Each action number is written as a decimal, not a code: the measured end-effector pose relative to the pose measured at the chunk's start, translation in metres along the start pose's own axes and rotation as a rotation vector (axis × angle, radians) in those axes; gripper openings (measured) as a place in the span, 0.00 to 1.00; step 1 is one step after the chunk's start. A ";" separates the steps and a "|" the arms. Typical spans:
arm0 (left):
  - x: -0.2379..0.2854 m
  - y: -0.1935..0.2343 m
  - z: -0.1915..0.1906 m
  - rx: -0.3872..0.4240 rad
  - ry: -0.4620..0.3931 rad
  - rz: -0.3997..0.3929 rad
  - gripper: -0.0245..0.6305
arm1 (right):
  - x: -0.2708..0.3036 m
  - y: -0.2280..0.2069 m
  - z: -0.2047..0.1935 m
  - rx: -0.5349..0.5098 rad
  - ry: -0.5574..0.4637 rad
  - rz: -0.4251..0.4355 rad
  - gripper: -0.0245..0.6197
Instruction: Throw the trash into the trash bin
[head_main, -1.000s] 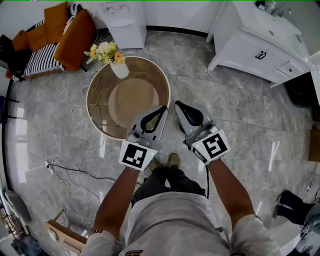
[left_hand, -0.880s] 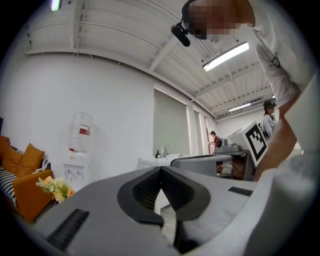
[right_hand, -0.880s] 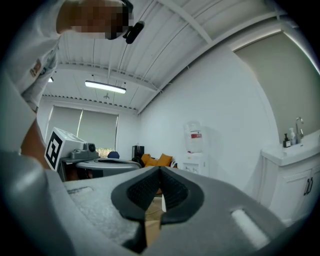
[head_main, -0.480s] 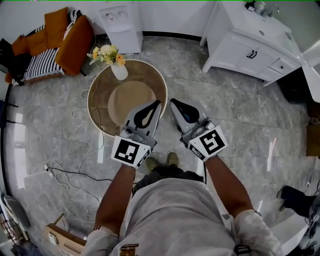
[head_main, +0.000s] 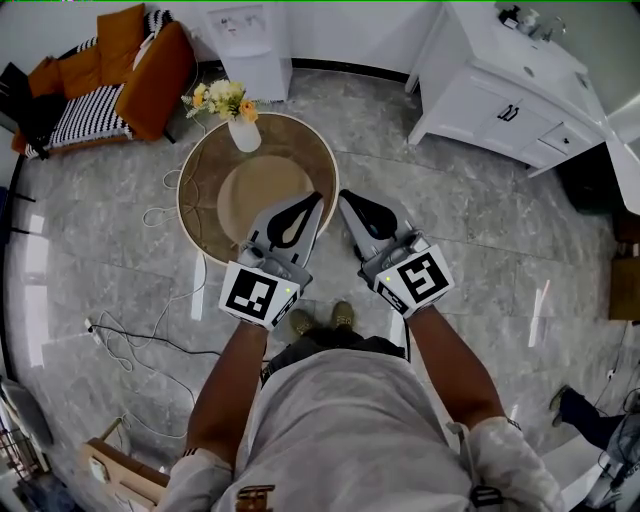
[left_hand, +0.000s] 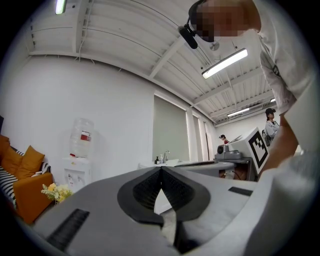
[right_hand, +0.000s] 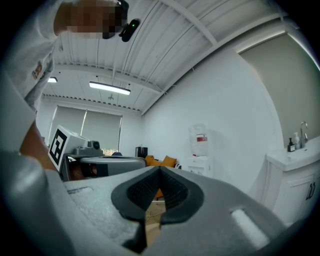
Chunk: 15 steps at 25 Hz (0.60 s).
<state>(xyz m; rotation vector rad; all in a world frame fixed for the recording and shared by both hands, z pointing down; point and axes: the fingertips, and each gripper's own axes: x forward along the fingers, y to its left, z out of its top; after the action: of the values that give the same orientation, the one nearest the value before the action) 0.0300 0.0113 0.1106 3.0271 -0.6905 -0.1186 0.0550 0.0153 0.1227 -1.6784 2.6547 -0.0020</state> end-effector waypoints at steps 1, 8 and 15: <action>0.000 0.001 0.000 -0.002 -0.001 0.001 0.04 | 0.001 0.000 0.000 0.000 0.001 0.001 0.04; 0.000 0.005 0.002 -0.011 0.000 0.007 0.04 | 0.000 0.000 0.003 0.001 -0.006 -0.001 0.04; 0.001 0.001 0.003 -0.011 -0.003 0.000 0.04 | -0.004 -0.004 0.006 0.002 -0.012 -0.010 0.04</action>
<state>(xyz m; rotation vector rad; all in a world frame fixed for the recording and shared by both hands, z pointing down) 0.0301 0.0103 0.1076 3.0168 -0.6878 -0.1263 0.0605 0.0171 0.1171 -1.6856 2.6364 0.0058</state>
